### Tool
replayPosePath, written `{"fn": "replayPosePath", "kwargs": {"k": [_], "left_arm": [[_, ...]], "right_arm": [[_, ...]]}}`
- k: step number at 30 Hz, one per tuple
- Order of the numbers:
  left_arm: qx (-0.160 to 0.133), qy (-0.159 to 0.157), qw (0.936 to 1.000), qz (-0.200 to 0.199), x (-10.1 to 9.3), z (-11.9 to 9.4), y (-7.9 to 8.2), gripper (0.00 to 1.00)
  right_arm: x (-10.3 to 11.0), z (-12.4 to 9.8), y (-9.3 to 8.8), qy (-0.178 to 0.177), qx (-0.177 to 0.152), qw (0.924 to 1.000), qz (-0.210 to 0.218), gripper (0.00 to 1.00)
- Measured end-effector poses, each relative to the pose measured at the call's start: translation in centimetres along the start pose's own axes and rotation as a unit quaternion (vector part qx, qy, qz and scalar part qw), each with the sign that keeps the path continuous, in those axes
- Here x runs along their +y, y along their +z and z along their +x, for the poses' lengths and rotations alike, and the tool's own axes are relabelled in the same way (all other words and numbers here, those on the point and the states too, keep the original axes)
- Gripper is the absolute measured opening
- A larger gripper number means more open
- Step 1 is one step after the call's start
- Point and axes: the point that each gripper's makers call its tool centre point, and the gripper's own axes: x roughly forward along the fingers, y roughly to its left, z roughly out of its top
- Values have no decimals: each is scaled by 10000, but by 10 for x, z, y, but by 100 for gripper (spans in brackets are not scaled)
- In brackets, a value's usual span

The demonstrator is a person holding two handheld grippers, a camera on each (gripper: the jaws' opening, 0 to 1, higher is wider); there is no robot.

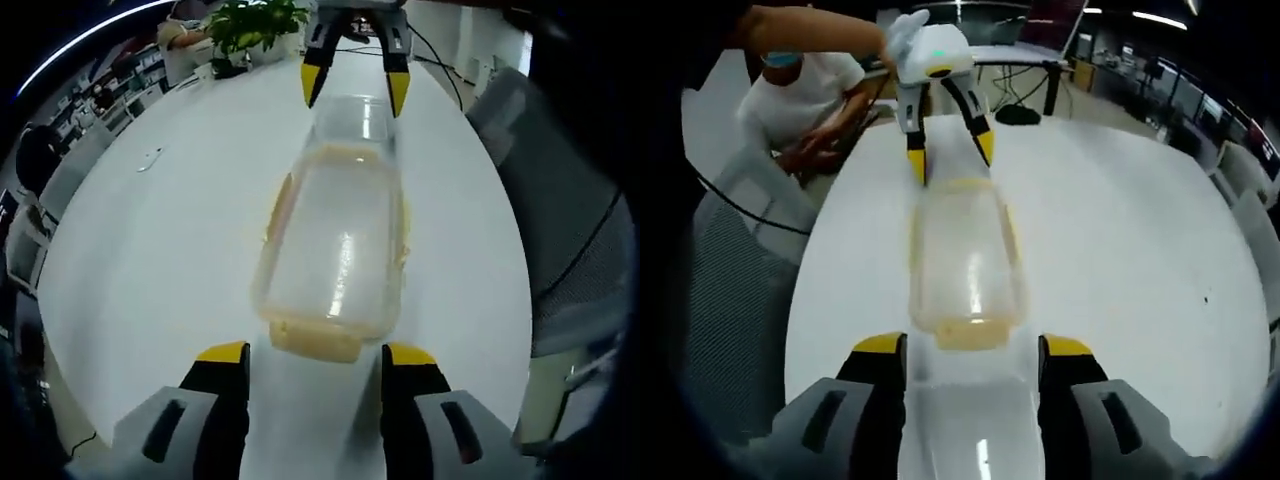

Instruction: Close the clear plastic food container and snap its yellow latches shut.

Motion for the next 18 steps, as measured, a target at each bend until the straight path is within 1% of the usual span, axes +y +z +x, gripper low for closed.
{"fn": "replayPosePath", "kwargs": {"k": [7, 12, 15, 16, 18], "left_arm": [[81, -295, 9994, 168, 0, 8, 1, 47], [88, -396, 9988, 263, -1, 14, 1, 45], [158, -510, 9980, 324, -5, 17, -2, 45], [96, -503, 9984, 252, -4, 17, 1, 46], [79, -574, 9980, 254, -4, 17, 1, 45]], "right_arm": [[3, 2, -1, 30, 38, 10000, -18, 48], [3, 3, -3, 29, 44, 10000, 2, 48], [3, 3, -4, 42, 57, 10000, 24, 47], [3, 4, -4, 35, 56, 10000, 29, 47], [4, 4, -5, 48, 47, 10000, 49, 46]]}}
